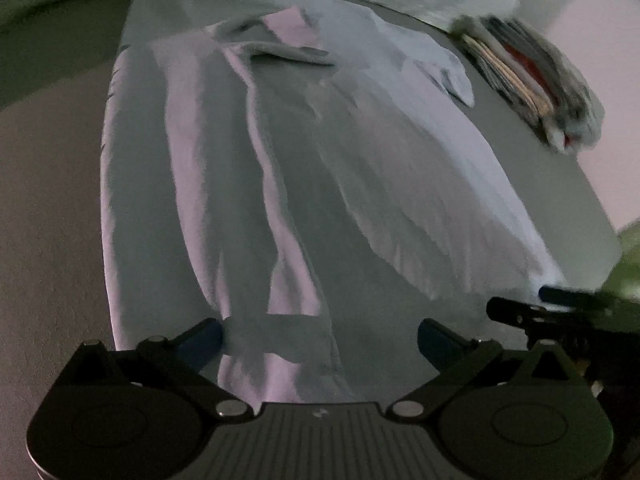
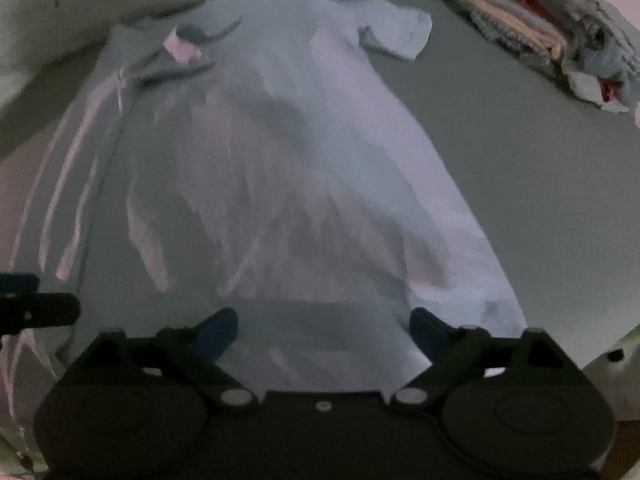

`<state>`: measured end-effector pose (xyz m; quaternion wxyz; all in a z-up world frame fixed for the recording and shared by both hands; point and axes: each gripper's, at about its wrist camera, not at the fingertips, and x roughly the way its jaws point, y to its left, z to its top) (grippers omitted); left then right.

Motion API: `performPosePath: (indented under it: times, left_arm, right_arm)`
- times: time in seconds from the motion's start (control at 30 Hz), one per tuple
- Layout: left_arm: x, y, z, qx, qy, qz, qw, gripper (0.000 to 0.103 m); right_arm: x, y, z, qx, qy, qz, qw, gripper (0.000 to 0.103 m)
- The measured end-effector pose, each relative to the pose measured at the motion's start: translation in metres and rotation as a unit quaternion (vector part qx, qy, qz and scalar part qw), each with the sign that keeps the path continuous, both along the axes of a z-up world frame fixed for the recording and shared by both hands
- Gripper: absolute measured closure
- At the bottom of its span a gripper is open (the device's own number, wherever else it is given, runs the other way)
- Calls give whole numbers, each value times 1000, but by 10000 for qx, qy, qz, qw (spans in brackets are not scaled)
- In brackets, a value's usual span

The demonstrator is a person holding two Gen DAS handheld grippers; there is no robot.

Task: Fold clothes

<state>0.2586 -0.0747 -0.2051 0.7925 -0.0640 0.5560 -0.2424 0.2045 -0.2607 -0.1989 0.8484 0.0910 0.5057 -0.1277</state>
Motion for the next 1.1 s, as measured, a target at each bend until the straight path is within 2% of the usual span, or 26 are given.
performPosePath:
  times: [0.1, 0.13, 0.23, 0.27, 0.33, 0.4, 0.47, 0.53, 0.6, 0.67, 0.77, 0.8, 0.83, 0.87, 0.93, 1.0, 1.1]
  left_arm:
    - [12, 4, 13, -212, -47, 479, 9986, 0]
    - [16, 4, 17, -206, -123, 621, 9978, 0]
    - [32, 1, 28, 46, -376, 1030, 9940, 0]
    - [37, 0, 31, 115, -440, 1155, 9923, 0]
    - [51, -1, 34, 153, -459, 1426, 9886, 0]
    - [63, -1, 34, 166, -425, 1655, 9851, 0]
    - [72, 0, 35, 166, -435, 1874, 9812, 0]
    - [83, -1, 35, 159, -447, 2035, 9779, 0]
    - [93, 0, 33, 169, -463, 2136, 9757, 0]
    - [105, -2, 31, 227, -510, 2194, 9740, 0]
    - [123, -13, 26, 658, -587, 2192, 9717, 0]
    - [127, -15, 26, 679, -586, 2199, 9714, 0]
    - [130, -16, 26, 664, -584, 2205, 9714, 0]
    - [132, -16, 26, 592, -562, 2202, 9720, 0]
    - [137, -16, 22, 510, -479, 2195, 9731, 0]
    - [140, -17, 20, 570, -478, 2203, 9726, 0]
    - [141, -15, 18, 574, -456, 2206, 9726, 0]
  right_arm:
    - [14, -15, 10, 273, -479, 67, 9985, 34]
    - [22, -20, 14, 353, -676, 174, 9969, 43]
    - [58, -33, 22, 628, -1073, 646, 9901, 69]
    - [75, -36, 24, 711, -1133, 784, 9879, 73]
    - [108, -44, 28, 991, -1273, 998, 9818, 73]
    - [142, -55, 31, 1644, -1478, 1007, 9700, 73]
    - [180, -66, 31, 2218, -1619, 931, 9570, 64]
    - [215, -71, 27, 2571, -1697, 876, 9473, 55]
    - [251, -72, 18, 2826, -1735, 869, 9394, 55]
    - [284, -71, 5, 2981, -1659, 849, 9362, 55]
    - [322, -69, -19, 3065, -1398, 709, 9389, 56]
    - [332, -67, -27, 3111, -1255, 648, 9398, 57]
    - [339, -67, -33, 3170, -1181, 636, 9389, 68]
    - [344, -66, -34, 3200, -1224, 713, 9368, 83]
    - [350, -63, -33, 3130, -1411, 934, 9345, 99]
    - [357, -63, -29, 3084, -1603, 1135, 9307, 100]
    - [370, -71, -23, 2978, -1709, 1218, 9313, 100]
